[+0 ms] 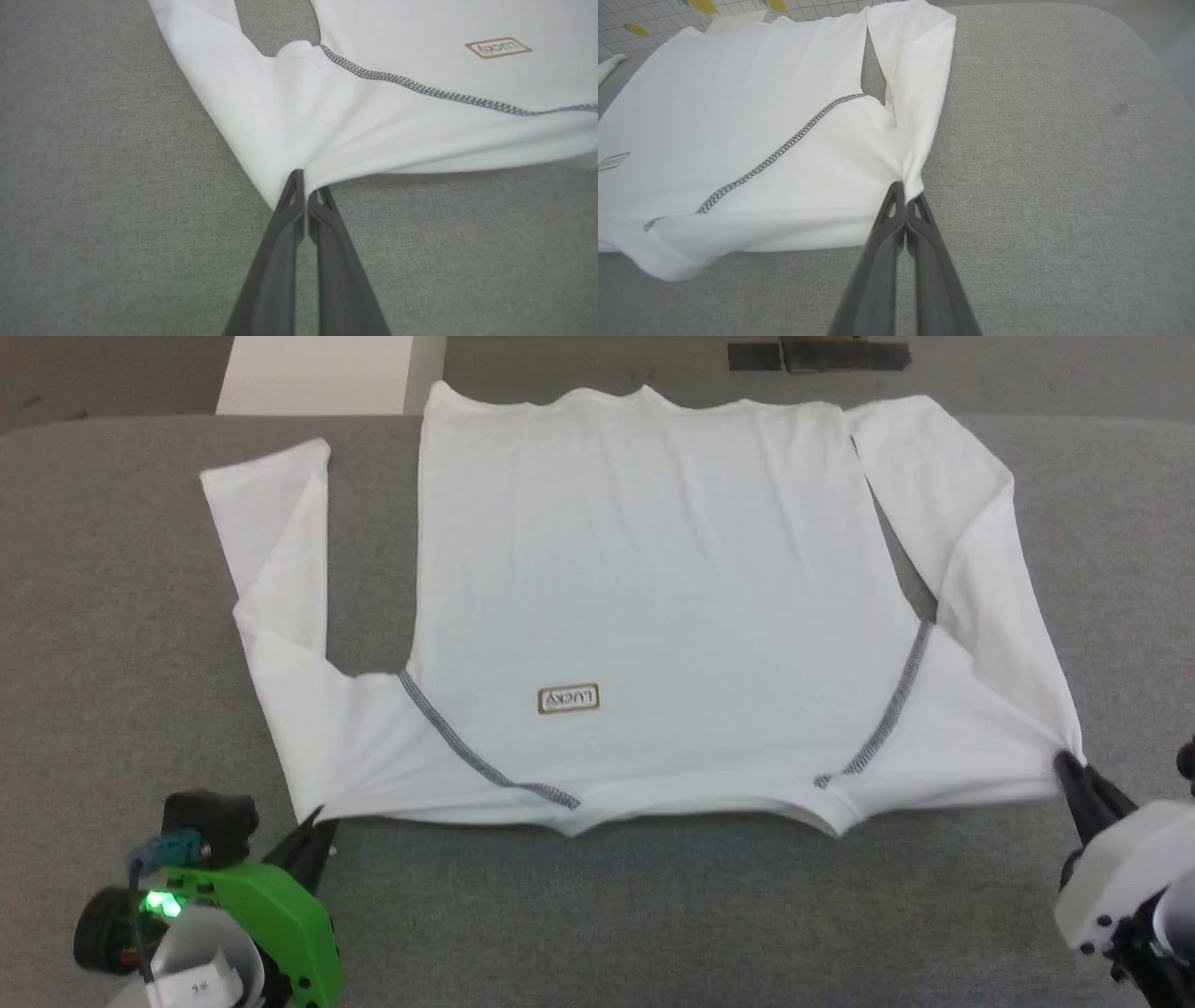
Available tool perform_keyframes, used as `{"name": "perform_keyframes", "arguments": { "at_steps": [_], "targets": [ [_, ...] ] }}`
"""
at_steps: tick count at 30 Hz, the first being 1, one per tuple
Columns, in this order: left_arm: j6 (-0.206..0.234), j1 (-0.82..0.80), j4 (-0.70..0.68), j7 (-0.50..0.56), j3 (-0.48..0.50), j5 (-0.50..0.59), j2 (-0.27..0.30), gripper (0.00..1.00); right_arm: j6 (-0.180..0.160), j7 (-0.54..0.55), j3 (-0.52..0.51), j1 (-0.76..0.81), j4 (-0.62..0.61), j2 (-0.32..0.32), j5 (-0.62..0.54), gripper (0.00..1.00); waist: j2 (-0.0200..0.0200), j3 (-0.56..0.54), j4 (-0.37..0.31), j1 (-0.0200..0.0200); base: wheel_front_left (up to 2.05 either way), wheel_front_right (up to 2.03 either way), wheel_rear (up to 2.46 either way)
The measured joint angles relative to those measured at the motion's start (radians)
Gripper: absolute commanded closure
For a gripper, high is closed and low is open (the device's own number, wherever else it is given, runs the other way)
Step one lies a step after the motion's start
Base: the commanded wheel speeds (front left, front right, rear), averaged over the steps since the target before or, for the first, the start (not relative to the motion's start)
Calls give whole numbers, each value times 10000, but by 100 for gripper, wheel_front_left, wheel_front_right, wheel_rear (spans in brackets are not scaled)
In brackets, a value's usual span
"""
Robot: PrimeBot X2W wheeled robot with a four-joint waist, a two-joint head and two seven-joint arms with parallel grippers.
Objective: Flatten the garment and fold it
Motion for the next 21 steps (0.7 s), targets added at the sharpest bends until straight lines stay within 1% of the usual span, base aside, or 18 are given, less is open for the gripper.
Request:
{"name": "perform_keyframes", "arguments": {
  "at_steps": [3, 6, 11, 14, 17, 19, 20, 21],
  "targets": [
    [336, 706, -596, 144, -10, -221, -8, 100, 2, 245, -328, 770, -127, 69, -36, 100, 0, -320, 108, 0, 0, 0, 0],
    [713, 1299, -1005, 230, -15, -290, -8, 100, 0, 504, -535, 1323, 8, 77, 305, 100, 0, -523, 219, 0, 0, 0, 0],
    [1233, 2007, -1156, 347, -15, -339, -8, 100, 2, 901, -466, 2068, 562, 96, 562, 100, 0, -671, 386, 0, 0, 0, 0],
    [1381, 2343, -1057, 355, -23, -343, 4, 100, 0, 1097, -301, 2376, 911, 105, 777, 100, 0, -710, 429, 0, 0, 0, 0],
    [1409, 2452, -884, 318, -40, -345, -19, 100, 0, 1139, -136, 2531, 1262, 102, 867, 100, 0, -706, 467, 0, 0, 0, 0],
    [1407, 2450, -502, 151, -90, -337, -98, 100, -17, 1149, 96, 2615, 1559, 86, 930, 100, 0, -721, 485, 0, 0, 0, 0],
    [1409, 2442, -408, 59, -92, -337, -165, 61, -25, 1147, 130, 2621, 1578, 84, 936, 83, 0, -733, 483, 0, 0, 0, 0],
    [1407, 2437, -339, -6, -123, -339, -238, 2, -27, 1104, 155, 2627, 1578, 79, 932, 36, 0, -746, 483, 0, 0, 0, 0]
  ]
}}
